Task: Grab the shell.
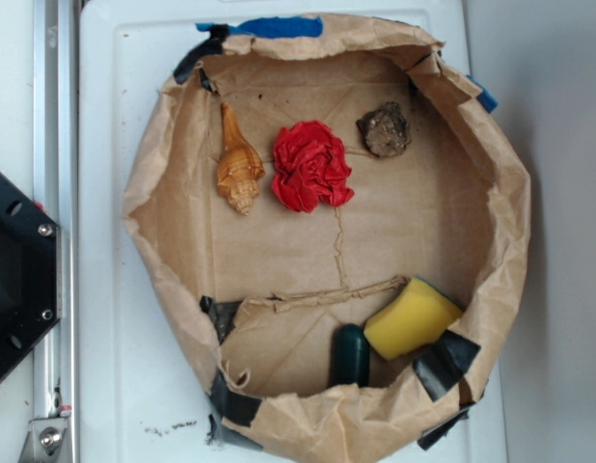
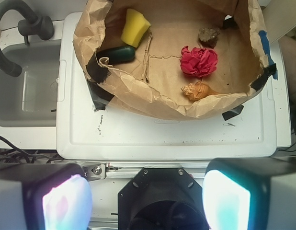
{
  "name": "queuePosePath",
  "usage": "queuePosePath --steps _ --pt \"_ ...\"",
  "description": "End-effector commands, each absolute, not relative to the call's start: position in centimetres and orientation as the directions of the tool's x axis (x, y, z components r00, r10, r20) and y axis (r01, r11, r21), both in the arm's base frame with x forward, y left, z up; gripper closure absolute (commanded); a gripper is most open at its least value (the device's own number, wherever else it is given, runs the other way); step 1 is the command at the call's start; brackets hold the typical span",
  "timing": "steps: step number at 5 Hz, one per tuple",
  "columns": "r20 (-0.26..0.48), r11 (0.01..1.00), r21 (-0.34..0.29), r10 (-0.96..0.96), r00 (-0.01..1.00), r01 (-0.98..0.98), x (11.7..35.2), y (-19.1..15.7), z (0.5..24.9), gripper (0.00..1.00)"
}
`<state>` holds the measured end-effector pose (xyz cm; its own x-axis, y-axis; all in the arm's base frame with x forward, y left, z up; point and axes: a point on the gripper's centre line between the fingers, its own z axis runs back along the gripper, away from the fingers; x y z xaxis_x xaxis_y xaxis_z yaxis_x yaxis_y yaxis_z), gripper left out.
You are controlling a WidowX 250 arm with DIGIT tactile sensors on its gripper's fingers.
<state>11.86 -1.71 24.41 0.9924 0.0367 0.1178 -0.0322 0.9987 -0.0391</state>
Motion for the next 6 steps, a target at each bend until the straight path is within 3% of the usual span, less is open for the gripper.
queuePosePath --steps 1,2,3,4,5,6 --pt "0.118 0.999 -0.039 0.037 0.992 -0.032 11.9 -1.7 24.4 0.0" --pt "0.158 1.0 -0.001 0.027 0.987 -0.027 14.3 -2.2 23.3 0.0" --pt "0.197 1.0 -0.016 -0.016 0.98 0.02 15.7 -1.4 22.7 0.0" --pt "0.235 0.984 -0.087 -0.134 0.963 0.158 18.4 -0.5 22.6 0.0" --pt "0.205 0.928 -0.143 -0.311 0.928 0.343 22.2 0.1 20.4 0.0" --pt "0.234 0.896 -0.126 -0.391 0.89 0.426 25.0 0.0 20.5 0.0"
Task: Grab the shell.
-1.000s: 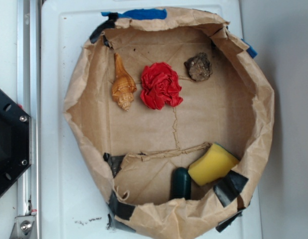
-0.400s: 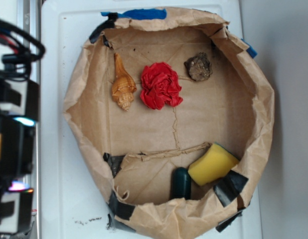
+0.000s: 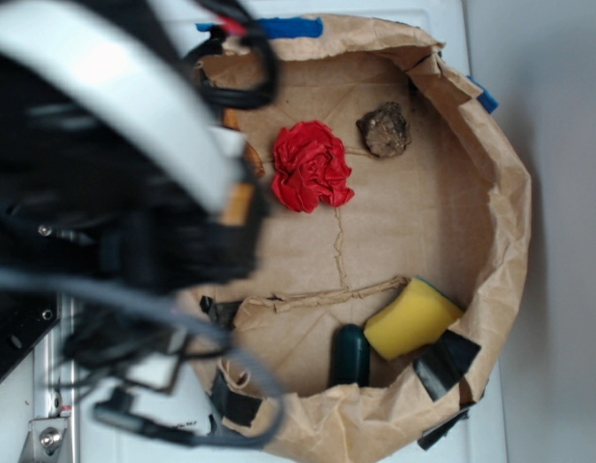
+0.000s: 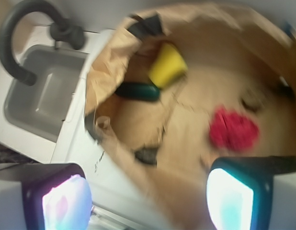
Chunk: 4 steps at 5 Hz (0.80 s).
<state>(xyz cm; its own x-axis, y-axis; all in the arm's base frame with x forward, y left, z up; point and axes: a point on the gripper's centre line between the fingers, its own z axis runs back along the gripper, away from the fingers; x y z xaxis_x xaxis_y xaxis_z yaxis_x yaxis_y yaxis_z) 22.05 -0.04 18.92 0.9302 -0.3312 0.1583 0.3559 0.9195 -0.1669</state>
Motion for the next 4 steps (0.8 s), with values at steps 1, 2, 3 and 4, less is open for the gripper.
queuePosePath --steps 1,2,3,4 --pt "0.234 0.896 -0.126 -0.391 0.89 0.426 25.0 0.0 20.5 0.0" --pt "0.234 0.896 -0.126 -0.391 0.89 0.426 25.0 0.0 20.5 0.0" --pt "0.234 0.896 -0.126 -0.391 0.89 0.426 25.0 0.0 20.5 0.0" --pt "0.328 0.898 0.003 -0.416 0.848 0.44 27.0 0.4 15.5 0.0"
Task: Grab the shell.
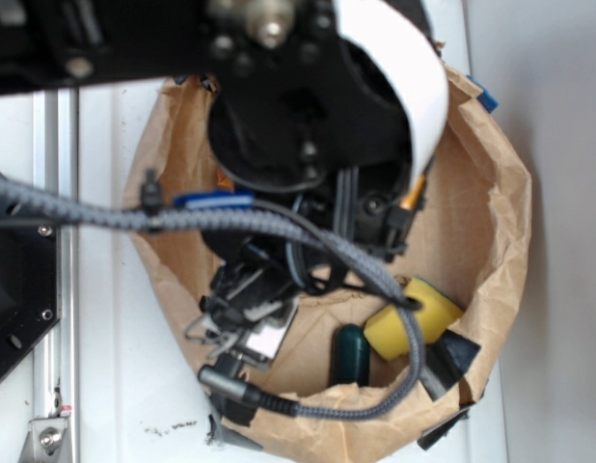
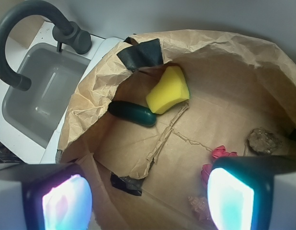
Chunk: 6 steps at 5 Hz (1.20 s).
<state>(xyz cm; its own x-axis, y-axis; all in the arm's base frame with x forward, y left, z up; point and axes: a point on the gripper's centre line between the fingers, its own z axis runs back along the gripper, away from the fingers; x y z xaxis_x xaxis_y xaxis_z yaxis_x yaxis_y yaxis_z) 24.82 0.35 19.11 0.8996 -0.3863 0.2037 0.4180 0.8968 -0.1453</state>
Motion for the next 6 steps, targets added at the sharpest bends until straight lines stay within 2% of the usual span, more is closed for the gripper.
queuePosePath --steps 1,2,3,4,5,6 --pt "0.354 0.878 0.057 -0.463 0.813 0.476 28.3 0.9 12.0 0.0" --pt "0.307 0.853 0.002 -0.498 0.811 0.522 28.3 1.9 10.9 0.0" --pt "0.243 0.828 -0.084 -0.523 0.817 0.555 27.9 3.2 11.1 0.0" --pt "0.232 0.805 -0.104 -0.551 0.802 0.583 26.8 4.2 10.8 0.0" --pt "0.246 0.816 -0.045 -0.551 0.798 0.577 26.7 4.3 10.9 0.0" --pt "0.246 0.816 -0.045 -0.551 0.798 0.577 26.7 4.3 10.9 0.0"
